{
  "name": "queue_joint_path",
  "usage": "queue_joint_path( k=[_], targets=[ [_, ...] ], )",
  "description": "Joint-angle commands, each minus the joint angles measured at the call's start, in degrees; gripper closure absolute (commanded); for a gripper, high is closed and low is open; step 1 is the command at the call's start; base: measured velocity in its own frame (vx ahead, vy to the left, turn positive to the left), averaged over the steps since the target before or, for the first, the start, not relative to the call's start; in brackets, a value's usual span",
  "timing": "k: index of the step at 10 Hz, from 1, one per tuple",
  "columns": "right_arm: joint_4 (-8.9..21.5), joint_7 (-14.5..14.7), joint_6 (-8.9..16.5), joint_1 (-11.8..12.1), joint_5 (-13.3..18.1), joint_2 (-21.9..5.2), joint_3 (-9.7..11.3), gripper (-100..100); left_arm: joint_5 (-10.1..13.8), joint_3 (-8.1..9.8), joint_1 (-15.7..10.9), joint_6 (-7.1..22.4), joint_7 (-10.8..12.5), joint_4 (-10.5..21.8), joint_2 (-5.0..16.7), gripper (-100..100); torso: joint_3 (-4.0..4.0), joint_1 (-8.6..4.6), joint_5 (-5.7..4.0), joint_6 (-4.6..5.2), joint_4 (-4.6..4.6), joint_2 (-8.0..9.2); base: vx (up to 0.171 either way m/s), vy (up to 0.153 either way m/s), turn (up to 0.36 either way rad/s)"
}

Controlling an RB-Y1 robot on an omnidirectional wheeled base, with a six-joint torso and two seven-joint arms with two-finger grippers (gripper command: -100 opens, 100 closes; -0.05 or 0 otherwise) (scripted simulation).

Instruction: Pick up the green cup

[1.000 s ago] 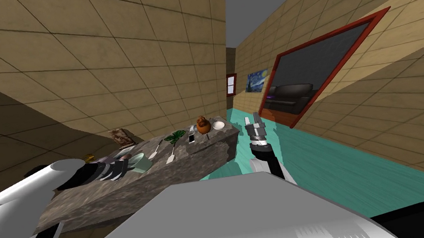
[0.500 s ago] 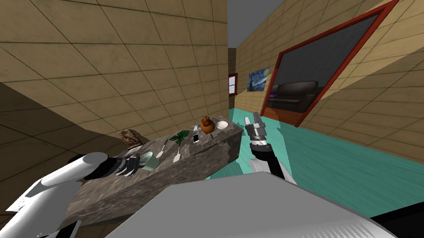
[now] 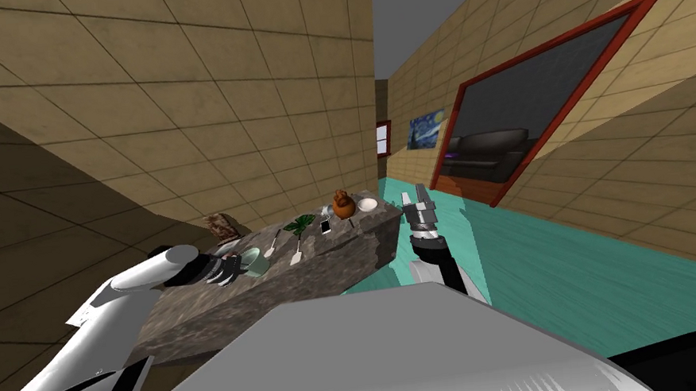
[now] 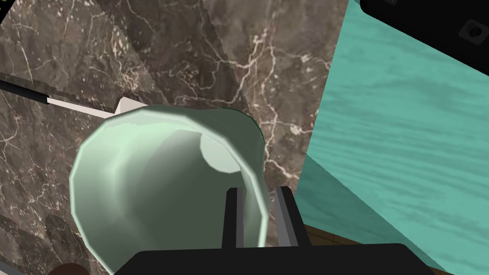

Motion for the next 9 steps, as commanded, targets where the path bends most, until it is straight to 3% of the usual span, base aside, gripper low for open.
queue_joint_path(
  k=[1,3,4,6,8,9],
  targets=[
    [0.0,0.0,0.0,0.0,0.0,0.0,0.0,0,0.0,0.15,0.7,0.7,2.2,-2.9,-0.3,100,0.0,0.0,0.0,0.0,0.0,0.0,-0.002,0.015,0.01],
    [0.0,0.0,0.0,0.0,0.0,0.0,0.0,0,0.0,0.15,0.7,0.7,2.2,-5.8,-0.3,100,-0.03,-0.22,-0.09,0.02,0.01,-0.07,0.0,-0.008,0.008],
    [0.0,0.0,0.0,0.0,0.0,0.0,0.0,0,-2.9,-2.41,0.6,3.6,5.1,-7.6,-3.0,100,-0.04,-0.29,-0.12,0.03,0.01,-0.09,-0.02,0.138,0.077],
    [0.0,0.0,0.0,0.0,0.0,0.0,0.0,0,-3.0,-2.41,0.6,3.8,8.1,-10.8,-3.8,100,-0.03,0.35,0.09,-0.03,-0.01,-0.06,0.004,0.109,0.018],
    [0.0,0.0,0.0,0.0,0.0,0.0,0.0,0,-3.0,-2.41,0.6,3.8,8.2,-14.4,-3.8,100,-0.12,0.08,0.03,-0.01,-0.04,-0.2,0.001,0.004,-0.001],
    [0.0,0.0,0.0,0.0,0.0,0.0,0.0,0,-5.9,-4.97,0.4,6.6,11.1,-16.4,-6.8,100,-0.12,-0.07,-0.02,0.0,-0.03,-0.2,-0.004,0.111,0.097]
  ],
)
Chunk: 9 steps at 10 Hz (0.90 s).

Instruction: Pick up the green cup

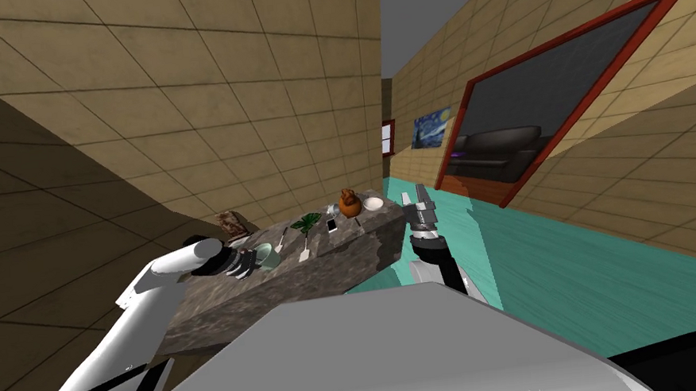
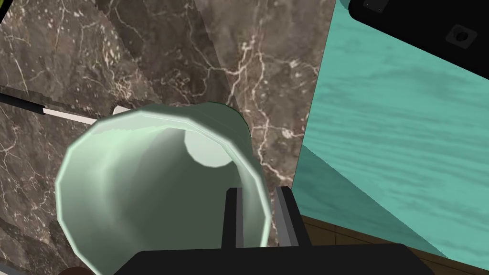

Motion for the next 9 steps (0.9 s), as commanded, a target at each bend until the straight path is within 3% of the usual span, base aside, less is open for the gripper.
queue_joint_path(
  k=[1,2,4,5,7,9],
  targets=[
    [0.0,0.0,0.0,0.0,0.0,0.0,0.0,0,-1.6,-1.63,-0.5,2.0,2.9,-2.9,-1.7,100,0.0,0.0,0.0,0.0,0.0,0.0,0.012,0.15,0.043],
    [0.0,0.0,0.0,0.0,0.0,0.0,0.0,0,-1.6,-1.63,-0.5,2.0,4.4,-4.6,-1.7,100,-0.01,0.2,0.02,0.05,0.03,-0.05,0.006,0.087,-0.016],
    [0.0,0.0,0.0,0.0,0.0,0.0,0.0,0,-1.6,-1.63,-0.5,2.0,4.9,-7.6,-1.7,100,0.01,-0.22,-0.08,0.08,0.05,-0.02,-0.007,0.006,-0.005],
    [0.0,0.0,0.0,0.0,0.0,0.0,0.0,0,-4.6,-4.19,-0.6,4.8,7.6,-9.4,-4.7,100,0.03,-0.4,-0.13,0.08,0.06,0.0,0.005,0.116,0.079],
    [0.0,0.0,0.0,0.0,0.0,0.0,0.0,0,-4.6,-4.19,-0.6,5.2,10.4,-13.1,-5.1,100,0.02,0.18,0.04,-0.06,0.0,0.04,-0.007,0.103,0.018],
    [0.0,0.0,0.0,0.0,0.0,0.0,0.0,0,-4.6,-4.19,-0.6,5.2,10.8,-16.1,-5.1,100,0.03,-0.08,-0.02,-0.06,0.02,0.04,-0.003,0.01,0.002]
  ],
)
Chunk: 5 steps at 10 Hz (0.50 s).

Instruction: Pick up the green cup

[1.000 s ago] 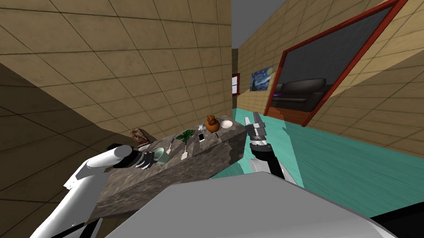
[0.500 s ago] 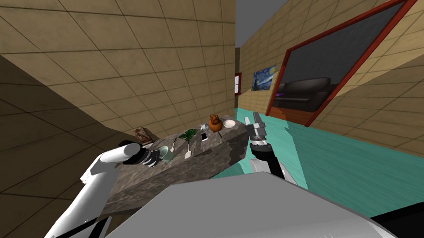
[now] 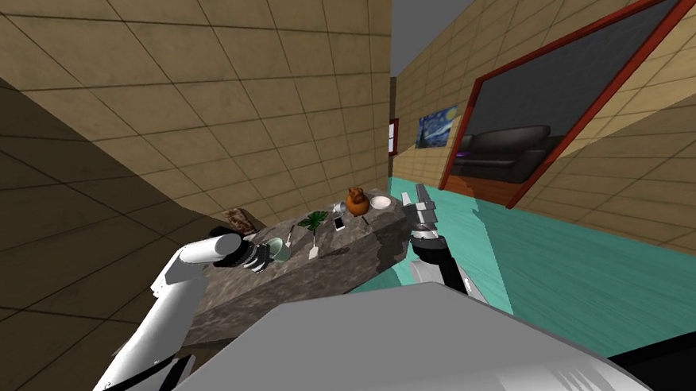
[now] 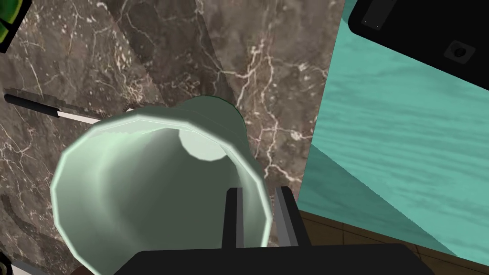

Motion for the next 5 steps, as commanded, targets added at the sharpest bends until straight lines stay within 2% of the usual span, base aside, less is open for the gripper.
queue_joint_path(
  k=[1,2,3,5],
  targets=[
    [0.0,0.0,0.0,0.0,0.0,0.0,0.0,0,-2.9,-2.61,-0.3,2.9,2.9,-2.9,-2.9,100,0.0,0.0,0.0,0.0,0.0,0.0,0.004,0.111,0.087],
    [0.0,0.0,0.0,0.0,0.0,0.0,0.0,0,-3.0,-2.61,-0.3,3.1,3.9,-4.9,-3.4,100,-0.01,0.34,0.1,-0.09,-0.05,0.02,-0.002,0.154,0.042],
    [0.0,0.0,0.0,0.0,0.0,0.0,0.0,0,-3.0,-2.61,-0.3,3.1,5.4,-6.6,-3.4,100,0.01,0.54,0.09,-0.04,0.0,0.02,0.001,0.089,-0.013],
    [0.0,0.0,0.0,0.0,0.0,0.0,0.0,0,-3.0,-2.61,-0.3,3.1,6.1,-9.4,-3.4,100,0.01,0.09,-0.01,0.0,0.02,0.01,0.003,0.005,-0.001]
  ],
)
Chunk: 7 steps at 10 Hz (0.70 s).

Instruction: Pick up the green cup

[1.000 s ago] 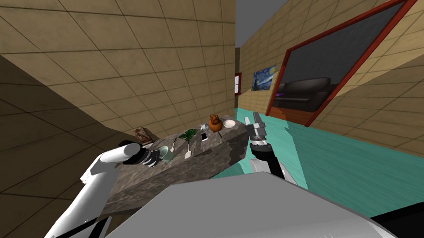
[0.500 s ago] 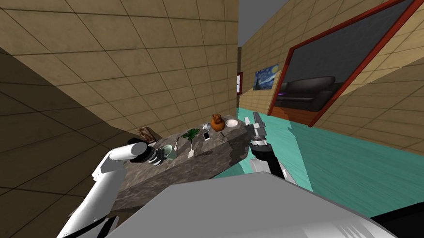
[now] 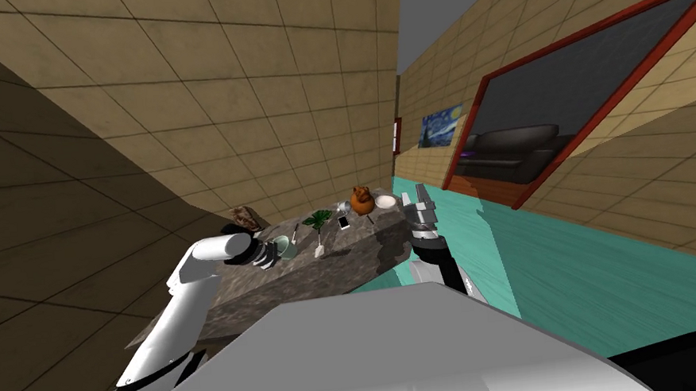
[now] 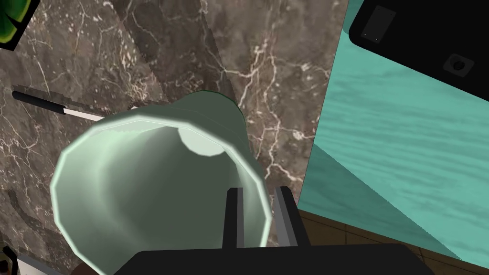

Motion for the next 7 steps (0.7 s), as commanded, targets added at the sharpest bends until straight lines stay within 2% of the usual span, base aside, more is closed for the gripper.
queue_joint_path(
  k=[1,3,5,6,7],
  targets=[
    [0.0,0.0,0.0,0.0,0.0,0.0,0.0,0,-2.8,-2.39,-0.3,2.9,2.9,-2.9,-2.9,100,0.0,0.0,0.0,0.0,0.0,0.0,0.018,0.113,0.112],
    [0.0,0.0,0.0,0.0,0.0,0.0,0.0,0,-2.8,-2.39,-0.3,3.3,5.9,-6.0,-3.2,100,-0.01,0.48,0.1,-0.05,-0.02,0.0,0.001,0.106,0.0],
    [0.0,0.0,0.0,0.0,0.0,0.0,0.0,0,-2.8,-2.39,-0.3,3.3,5.9,-9.3,-3.2,100,0.06,0.12,0.0,-0.04,0.04,0.08,-0.008,0.01,0.001],
    [0.0,0.0,0.0,0.0,0.0,0.0,0.0,0,-5.8,-4.95,-0.4,6.2,8.9,-11.2,-6.2,100,0.08,-0.03,-0.05,-0.05,0.06,0.1,0.001,0.131,0.103],
    [0.0,0.0,0.0,0.0,0.0,0.0,0.0,0,-5.8,-4.95,-0.4,6.4,10.0,-12.8,-6.6,100,0.07,0.38,0.02,-0.12,0.03,0.11,0.002,0.146,0.034]
  ],
)
